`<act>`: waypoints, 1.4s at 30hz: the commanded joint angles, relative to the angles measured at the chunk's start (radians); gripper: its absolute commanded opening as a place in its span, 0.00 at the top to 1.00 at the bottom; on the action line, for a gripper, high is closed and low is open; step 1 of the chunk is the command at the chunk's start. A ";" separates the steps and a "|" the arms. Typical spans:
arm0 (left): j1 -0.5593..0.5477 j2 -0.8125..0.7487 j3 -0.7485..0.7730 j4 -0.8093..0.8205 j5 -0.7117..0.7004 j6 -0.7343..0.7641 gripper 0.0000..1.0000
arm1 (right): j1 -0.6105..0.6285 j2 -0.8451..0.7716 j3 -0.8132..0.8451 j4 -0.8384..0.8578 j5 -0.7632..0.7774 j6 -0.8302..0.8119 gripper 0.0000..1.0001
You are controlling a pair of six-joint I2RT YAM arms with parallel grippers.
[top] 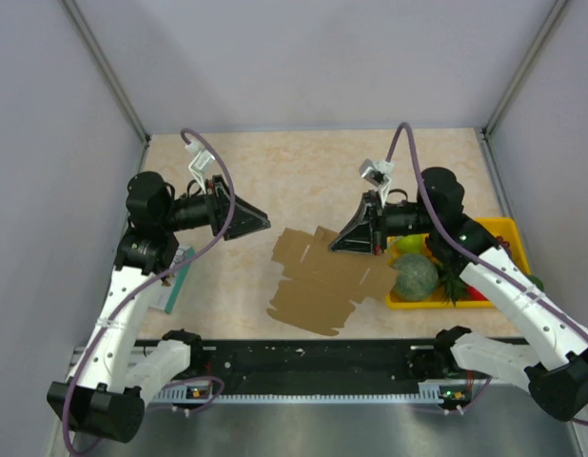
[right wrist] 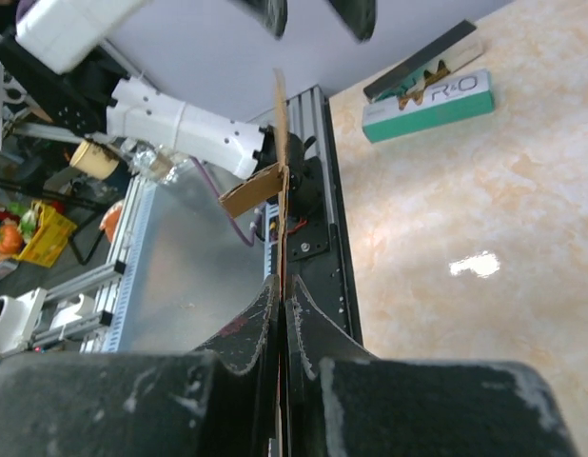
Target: Fold the paper box
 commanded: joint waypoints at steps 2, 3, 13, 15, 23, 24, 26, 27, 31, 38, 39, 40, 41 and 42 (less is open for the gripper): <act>0.018 -0.084 -0.156 0.189 -0.022 -0.103 0.50 | -0.107 -0.080 -0.029 0.259 -0.119 0.174 1.00; 0.018 -0.098 -0.194 0.205 -0.021 -0.119 0.50 | -0.121 -0.082 -0.032 0.287 -0.133 0.197 1.00; -0.150 -0.025 -0.262 0.507 0.090 -0.300 0.63 | -0.156 -0.072 -0.032 0.452 -0.165 0.323 1.00; -0.199 -0.005 -0.233 0.490 0.096 -0.280 0.68 | -0.156 -0.071 -0.040 0.480 -0.168 0.354 1.00; -0.209 -0.002 -0.228 0.654 0.139 -0.387 0.64 | -0.156 -0.069 -0.044 0.464 -0.172 0.339 1.00; -0.209 -0.006 -0.227 0.685 0.140 -0.412 0.63 | -0.155 -0.071 -0.046 0.462 -0.173 0.337 1.00; -0.212 -0.008 -0.224 0.714 0.139 -0.435 0.61 | -0.155 -0.068 -0.052 0.459 -0.170 0.331 1.00; -0.213 -0.009 -0.224 0.715 0.130 -0.441 0.61 | -0.156 -0.066 -0.052 0.460 -0.169 0.331 1.00; -0.258 -0.008 -0.221 0.723 0.110 -0.443 0.60 | -0.155 -0.060 -0.058 0.488 -0.162 0.348 1.00; -0.304 0.005 -0.205 0.691 0.093 -0.421 0.65 | -0.155 -0.059 -0.066 0.528 -0.136 0.379 1.00; -0.307 0.003 -0.204 0.691 0.096 -0.420 0.65 | -0.155 -0.059 -0.066 0.531 -0.130 0.382 1.00; -0.310 0.002 -0.204 0.691 0.100 -0.417 0.62 | -0.156 -0.059 -0.066 0.534 -0.126 0.385 1.00; -0.310 -0.003 -0.204 0.683 0.102 -0.407 0.61 | -0.156 -0.059 -0.066 0.534 -0.124 0.383 1.00; -0.310 -0.006 -0.204 0.673 0.102 -0.401 0.60 | -0.155 -0.059 -0.066 0.534 -0.123 0.385 1.00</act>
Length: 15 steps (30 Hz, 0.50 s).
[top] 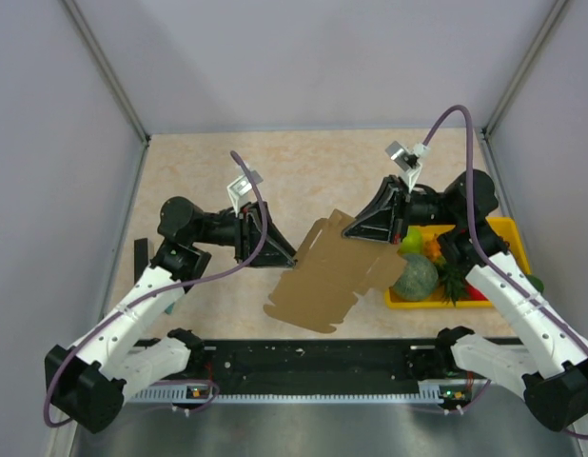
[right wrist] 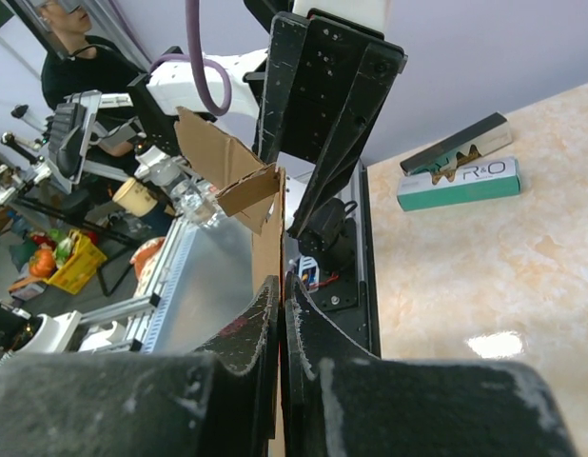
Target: Fold the paper box
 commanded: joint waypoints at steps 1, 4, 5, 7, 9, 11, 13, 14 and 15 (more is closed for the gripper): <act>-0.012 -0.019 0.048 0.006 0.000 0.036 0.59 | -0.008 -0.002 0.003 0.059 0.046 0.002 1.00; -0.013 -0.029 0.065 -0.094 -0.008 0.101 0.59 | -0.006 0.000 -0.002 0.077 0.055 0.015 1.00; -0.015 -0.030 0.069 -0.111 -0.014 0.118 0.60 | -0.008 0.000 -0.003 0.091 0.055 0.023 1.00; -0.020 -0.028 0.066 -0.112 -0.023 0.119 0.60 | -0.006 0.000 -0.009 0.108 0.058 0.041 1.00; -0.024 -0.028 0.066 -0.112 -0.033 0.120 0.60 | -0.006 0.000 -0.009 0.104 0.066 0.045 1.00; -0.027 -0.031 0.066 -0.112 -0.034 0.125 0.58 | -0.006 0.000 -0.012 0.098 0.075 0.043 1.00; -0.033 -0.034 0.071 -0.123 -0.042 0.129 0.56 | -0.005 0.001 -0.015 0.094 0.084 0.045 1.00; -0.035 -0.031 0.072 -0.135 -0.046 0.140 0.56 | -0.005 0.000 -0.017 0.099 0.084 0.049 1.00; -0.040 -0.030 0.074 -0.146 -0.051 0.145 0.58 | -0.003 -0.002 -0.018 0.104 0.084 0.049 1.00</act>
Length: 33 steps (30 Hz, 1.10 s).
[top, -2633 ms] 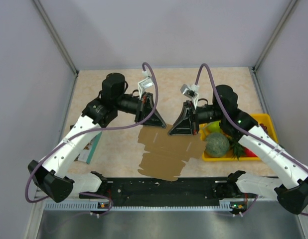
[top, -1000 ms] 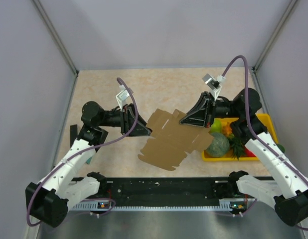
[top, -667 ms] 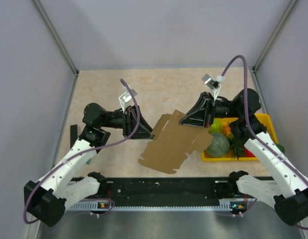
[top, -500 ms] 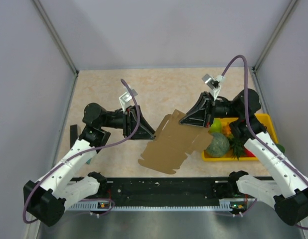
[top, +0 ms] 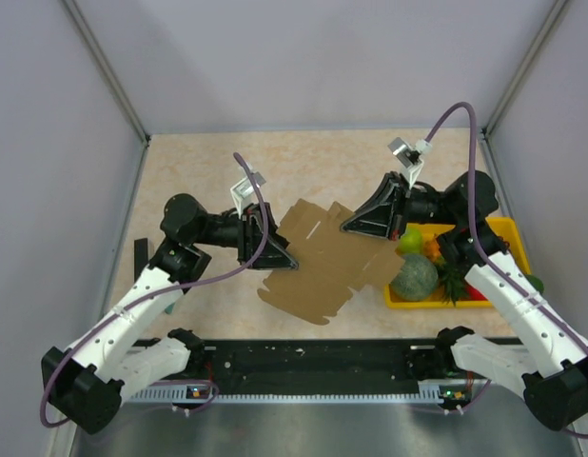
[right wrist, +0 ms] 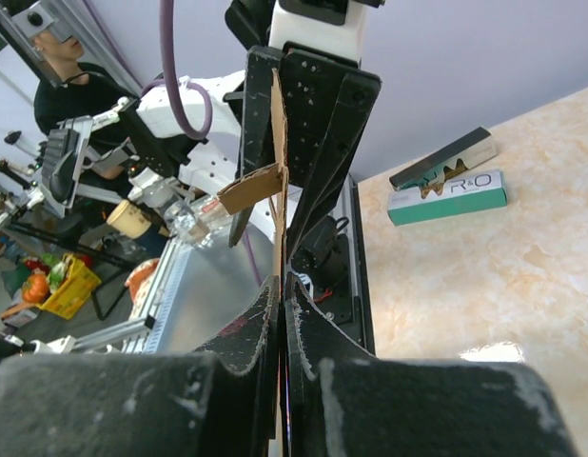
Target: Fold the paper box
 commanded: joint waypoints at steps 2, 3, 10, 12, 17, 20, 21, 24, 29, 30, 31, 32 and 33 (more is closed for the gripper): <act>-0.019 -0.013 0.045 -0.028 -0.026 0.054 0.63 | 0.001 -0.003 -0.011 0.065 0.036 0.012 1.00; -0.019 -0.012 0.046 -0.036 -0.032 0.061 0.67 | 0.004 -0.003 -0.010 0.065 0.035 0.012 1.00; -0.019 -0.024 0.080 -0.137 -0.035 0.137 0.57 | 0.020 -0.008 -0.010 0.010 0.038 -0.032 1.00; -0.017 -0.047 0.092 -0.233 -0.041 0.204 0.50 | 0.020 -0.014 -0.010 0.006 0.041 -0.035 1.00; 0.002 -0.110 0.081 -0.246 -0.030 0.223 0.41 | 0.021 -0.011 -0.010 0.014 0.023 -0.032 1.00; 0.058 -0.128 0.075 -0.254 -0.034 0.201 0.50 | 0.020 -0.011 -0.008 0.022 0.010 -0.025 1.00; 0.090 -0.127 0.071 -0.243 -0.029 0.191 0.55 | 0.021 -0.014 -0.008 0.034 0.007 -0.020 1.00; 0.151 -0.121 0.042 -0.162 0.003 0.111 0.58 | 0.020 -0.013 -0.005 0.060 -0.006 0.001 1.00; 0.179 -0.093 -0.023 0.081 0.023 -0.070 0.56 | 0.021 -0.013 -0.007 0.079 -0.019 0.018 1.00; 0.179 -0.089 -0.023 0.082 0.020 -0.072 0.57 | 0.023 -0.013 -0.008 0.083 -0.020 0.020 1.00; 0.179 -0.076 -0.023 0.082 0.016 -0.072 0.61 | 0.020 -0.011 -0.010 0.092 -0.020 0.029 1.00; 0.179 -0.072 -0.025 0.078 0.011 -0.073 0.62 | 0.021 -0.010 -0.010 0.098 -0.020 0.031 1.00; 0.179 -0.066 -0.025 0.082 0.011 -0.078 0.64 | 0.020 -0.011 -0.013 0.102 -0.022 0.034 1.00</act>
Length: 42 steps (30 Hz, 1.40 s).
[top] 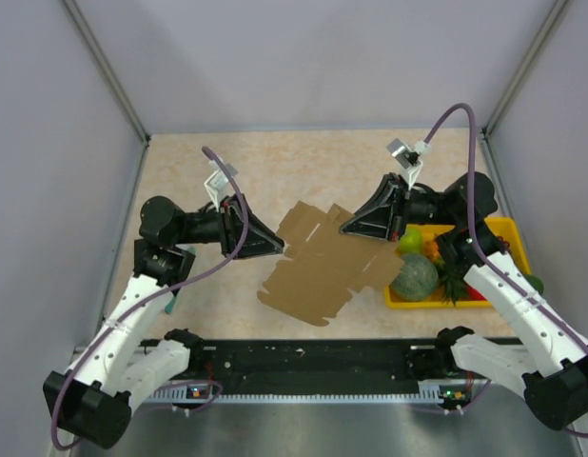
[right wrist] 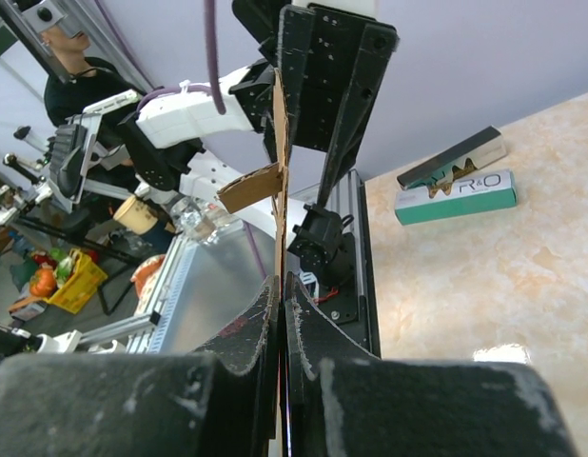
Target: Fold the paper box
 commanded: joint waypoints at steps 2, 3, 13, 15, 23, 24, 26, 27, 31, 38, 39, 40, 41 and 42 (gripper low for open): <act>-0.001 0.032 -0.006 0.131 0.006 -0.078 0.65 | 0.006 -0.013 -0.004 0.078 -0.016 0.020 1.00; -0.018 0.038 -0.003 0.131 0.006 -0.075 0.66 | 0.007 -0.012 -0.004 0.080 -0.016 0.022 1.00; -0.097 0.034 0.005 0.149 0.014 -0.061 0.64 | 0.009 -0.001 -0.007 0.098 -0.012 0.030 1.00; -0.104 0.029 0.005 0.154 0.015 -0.061 0.62 | 0.012 0.002 -0.010 0.098 -0.010 0.027 1.00; -0.151 0.052 0.017 0.157 -0.006 -0.060 0.59 | 0.041 0.005 0.003 0.041 0.008 -0.019 1.00; -0.156 0.054 0.020 0.146 -0.009 -0.055 0.60 | 0.042 0.005 0.005 0.041 0.011 -0.019 1.00; -0.165 0.066 0.023 0.131 -0.011 -0.037 0.64 | 0.049 0.007 0.008 0.041 0.013 -0.019 1.00; -0.166 0.066 0.022 0.121 -0.011 -0.032 0.66 | 0.049 0.007 0.009 0.041 0.016 -0.016 1.00; -0.174 0.069 0.020 0.086 -0.012 -0.006 0.68 | 0.050 0.005 0.016 0.037 0.024 -0.023 1.00; -0.183 0.063 0.065 -0.075 -0.035 0.120 0.79 | 0.058 0.005 0.023 0.031 0.038 -0.029 1.00; -0.183 0.064 0.074 -0.089 -0.040 0.127 0.83 | 0.059 0.005 0.023 0.016 0.041 -0.041 1.00; -0.183 0.066 0.082 -0.109 -0.051 0.158 0.85 | 0.059 0.005 0.025 0.008 0.042 -0.047 1.00; -0.183 0.070 0.089 -0.165 -0.058 0.175 0.88 | 0.062 0.005 0.026 -0.004 0.045 -0.055 1.00; -0.183 0.074 0.108 -0.194 -0.063 0.193 0.91 | 0.065 0.002 0.028 -0.014 0.048 -0.070 1.00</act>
